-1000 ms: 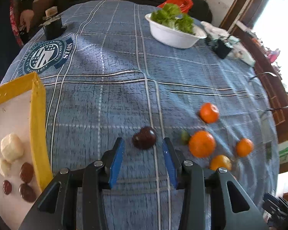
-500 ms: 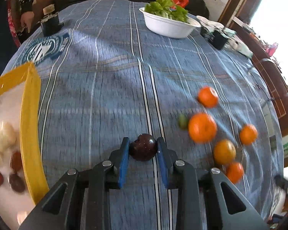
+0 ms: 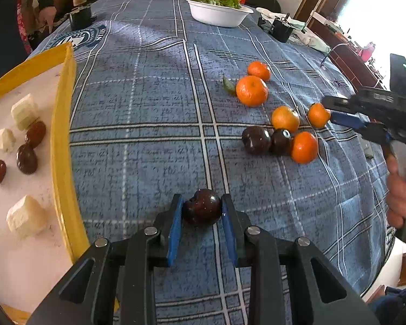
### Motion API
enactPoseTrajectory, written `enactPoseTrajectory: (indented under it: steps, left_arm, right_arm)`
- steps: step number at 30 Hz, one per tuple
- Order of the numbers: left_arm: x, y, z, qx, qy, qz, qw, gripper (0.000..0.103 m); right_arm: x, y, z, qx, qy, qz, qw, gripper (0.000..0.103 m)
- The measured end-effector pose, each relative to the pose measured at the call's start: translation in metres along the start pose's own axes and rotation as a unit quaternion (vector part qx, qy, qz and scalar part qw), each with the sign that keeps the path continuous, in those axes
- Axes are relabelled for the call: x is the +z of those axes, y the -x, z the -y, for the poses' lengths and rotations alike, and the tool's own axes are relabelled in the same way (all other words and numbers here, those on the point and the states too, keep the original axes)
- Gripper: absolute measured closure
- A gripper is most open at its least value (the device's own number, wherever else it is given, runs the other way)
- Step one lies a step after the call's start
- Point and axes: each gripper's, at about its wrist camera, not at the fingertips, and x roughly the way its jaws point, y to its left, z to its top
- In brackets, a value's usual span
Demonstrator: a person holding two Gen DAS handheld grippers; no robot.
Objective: Organize fruits
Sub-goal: 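Hold the plum with the left gripper while the right gripper grasps a mandarin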
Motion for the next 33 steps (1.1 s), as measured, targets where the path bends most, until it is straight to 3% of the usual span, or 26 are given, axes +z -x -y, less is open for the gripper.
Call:
enactPoseTrajectory:
  steps: [8, 17, 23, 33]
  left_arm:
    - [-0.006, 0.002, 0.002, 0.009, -0.002, 0.006, 0.9999, 0.076]
    - [-0.001, 0.005, 0.008, 0.001, -0.006, 0.019, 0.9998, 0.076]
    - [0.004, 0.01, 0.021, -0.003, -0.026, 0.031, 0.9992, 0.076]
    - [0.002, 0.024, 0.025, 0.001, -0.043, 0.052, 0.9977, 0.076]
  right_arm:
    - [-0.005, -0.012, -0.012, -0.029, 0.045, -0.002, 0.999, 0.063]
    - [-0.048, 0.032, -0.004, 0.016, 0.027, 0.02, 0.999, 0.063]
    - [-0.074, 0.056, -0.025, 0.028, 0.078, 0.044, 0.996, 0.063]
    - [-0.106, 0.061, -0.073, 0.044, 0.181, 0.038, 0.982, 0.063]
